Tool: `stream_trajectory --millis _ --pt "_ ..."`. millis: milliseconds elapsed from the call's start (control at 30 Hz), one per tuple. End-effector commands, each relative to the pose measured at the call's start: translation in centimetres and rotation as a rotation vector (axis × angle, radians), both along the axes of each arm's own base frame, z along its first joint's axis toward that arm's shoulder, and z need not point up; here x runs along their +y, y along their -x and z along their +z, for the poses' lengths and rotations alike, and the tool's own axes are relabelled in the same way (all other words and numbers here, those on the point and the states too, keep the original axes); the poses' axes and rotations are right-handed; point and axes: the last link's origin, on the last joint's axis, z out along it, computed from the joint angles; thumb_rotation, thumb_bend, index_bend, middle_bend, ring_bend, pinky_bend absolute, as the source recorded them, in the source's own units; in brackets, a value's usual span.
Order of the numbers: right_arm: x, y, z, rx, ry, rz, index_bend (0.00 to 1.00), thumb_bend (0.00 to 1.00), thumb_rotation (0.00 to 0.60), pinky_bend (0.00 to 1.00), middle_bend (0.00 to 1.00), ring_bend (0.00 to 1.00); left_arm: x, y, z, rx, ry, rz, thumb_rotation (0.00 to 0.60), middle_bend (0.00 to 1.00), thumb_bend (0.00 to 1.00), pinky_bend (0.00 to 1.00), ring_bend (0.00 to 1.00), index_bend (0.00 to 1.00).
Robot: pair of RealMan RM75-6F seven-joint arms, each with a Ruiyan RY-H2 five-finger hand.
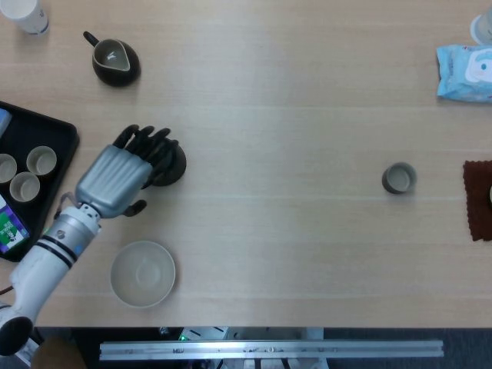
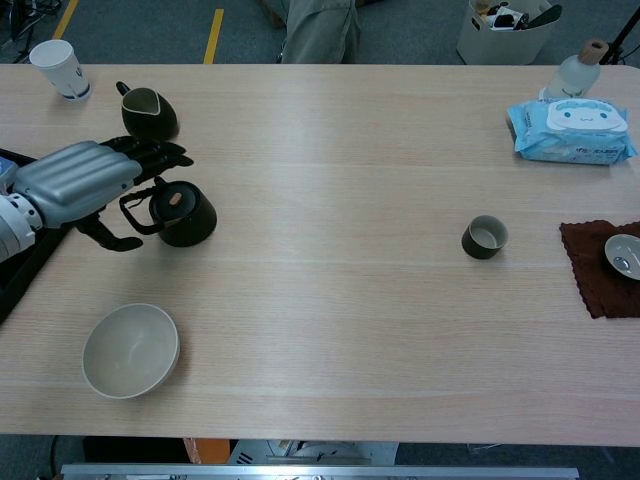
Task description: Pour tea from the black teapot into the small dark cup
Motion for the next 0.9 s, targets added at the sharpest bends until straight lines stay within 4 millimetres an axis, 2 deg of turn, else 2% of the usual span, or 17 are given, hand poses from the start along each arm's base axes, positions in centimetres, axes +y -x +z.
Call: stream_trajectory --millis 33,200,433,900 --pt "0.1 0.1 0.1 -0.003 0.003 -0.001 0.34 0.06 0.600 0.28 0.33 0.26 0.5 -1.0 -1.2 -0.004 0.016 -0.020 0.600 0.00 0.21 0.08 0.00 0.00" --pt "0.3 0.4 0.2 -0.005 0.005 -0.006 0.34 0.06 0.600 0.28 0.33 0.26 1.4 -1.2 -2.3 0.024 0.015 -0.021 0.600 0.00 0.21 0.08 0.00 0.00" --pt "0.4 0.6 0.2 -0.007 0.006 -0.014 0.34 0.06 0.600 0.28 0.33 0.26 3.0 0.5 -2.8 0.086 -0.008 0.025 0.600 0.00 0.21 0.08 0.00 0.00" --pt "0.4 0.3 -0.1 -0.005 -0.006 -0.014 0.34 0.06 0.600 0.28 0.33 0.26 6.2 4.5 -0.3 0.158 -0.120 0.166 0.600 0.00 0.21 0.08 0.00 0.00"
